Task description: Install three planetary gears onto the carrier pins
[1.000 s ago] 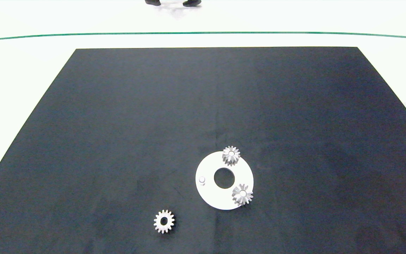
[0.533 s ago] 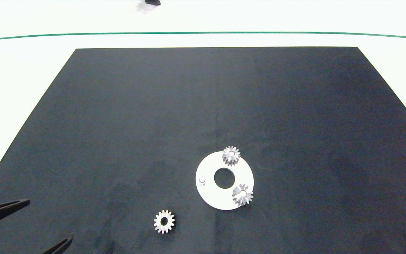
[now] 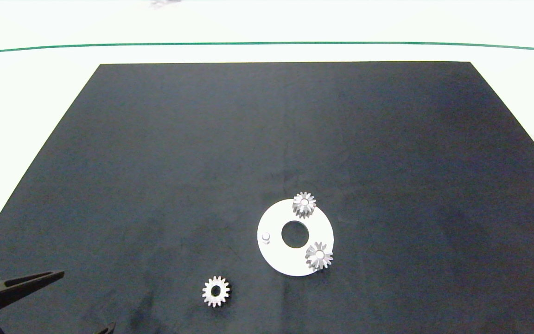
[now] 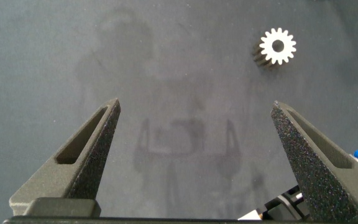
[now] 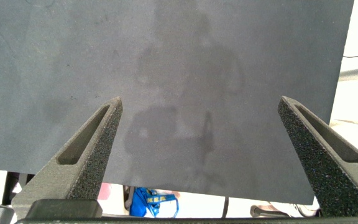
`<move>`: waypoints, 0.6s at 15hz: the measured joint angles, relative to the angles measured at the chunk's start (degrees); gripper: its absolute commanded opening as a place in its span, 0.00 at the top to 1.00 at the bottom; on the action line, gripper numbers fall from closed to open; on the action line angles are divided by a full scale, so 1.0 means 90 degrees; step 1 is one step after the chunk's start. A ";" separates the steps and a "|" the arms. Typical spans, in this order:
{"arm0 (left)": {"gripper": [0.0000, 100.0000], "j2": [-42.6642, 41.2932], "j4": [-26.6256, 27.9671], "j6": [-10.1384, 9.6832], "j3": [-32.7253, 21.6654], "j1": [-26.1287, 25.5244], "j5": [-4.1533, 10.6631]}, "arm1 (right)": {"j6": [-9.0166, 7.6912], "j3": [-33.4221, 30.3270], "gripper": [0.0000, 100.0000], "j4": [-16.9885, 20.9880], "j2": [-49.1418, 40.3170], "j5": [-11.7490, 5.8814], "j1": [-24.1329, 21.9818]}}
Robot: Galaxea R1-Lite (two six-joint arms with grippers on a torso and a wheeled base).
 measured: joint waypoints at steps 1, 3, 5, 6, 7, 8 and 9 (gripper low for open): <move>0.00 -0.0005 -0.0019 -0.0004 0.0045 -0.0049 0.0000 | 0.0000 -0.0015 0.00 0.0000 -0.0009 0.0005 0.0003; 0.00 0.0003 -0.0034 -0.0114 0.0171 -0.0264 0.0000 | 0.0005 -0.0019 0.00 0.0000 -0.0012 0.0024 0.0019; 0.00 0.0165 -0.0207 -0.0180 0.0282 -0.0343 0.0001 | 0.0005 -0.0005 0.00 -0.0003 0.0004 0.0051 0.0027; 0.00 0.0364 -0.0630 -0.0184 0.0348 -0.0364 0.0028 | 0.0008 -0.0003 0.00 -0.0012 0.0016 0.0057 0.0027; 0.00 0.0543 -0.0914 -0.0177 0.0389 -0.0386 0.0099 | 0.0008 0.0000 0.00 -0.0027 0.0038 0.0057 0.0027; 0.00 0.0735 -0.1092 -0.0172 0.0416 -0.0486 0.0200 | 0.0008 0.0004 0.00 -0.0058 0.0068 0.0054 0.0027; 0.00 0.0943 -0.1176 -0.0169 0.0440 -0.0652 0.0295 | 0.0008 0.0015 0.00 -0.0058 0.0095 0.0051 0.0027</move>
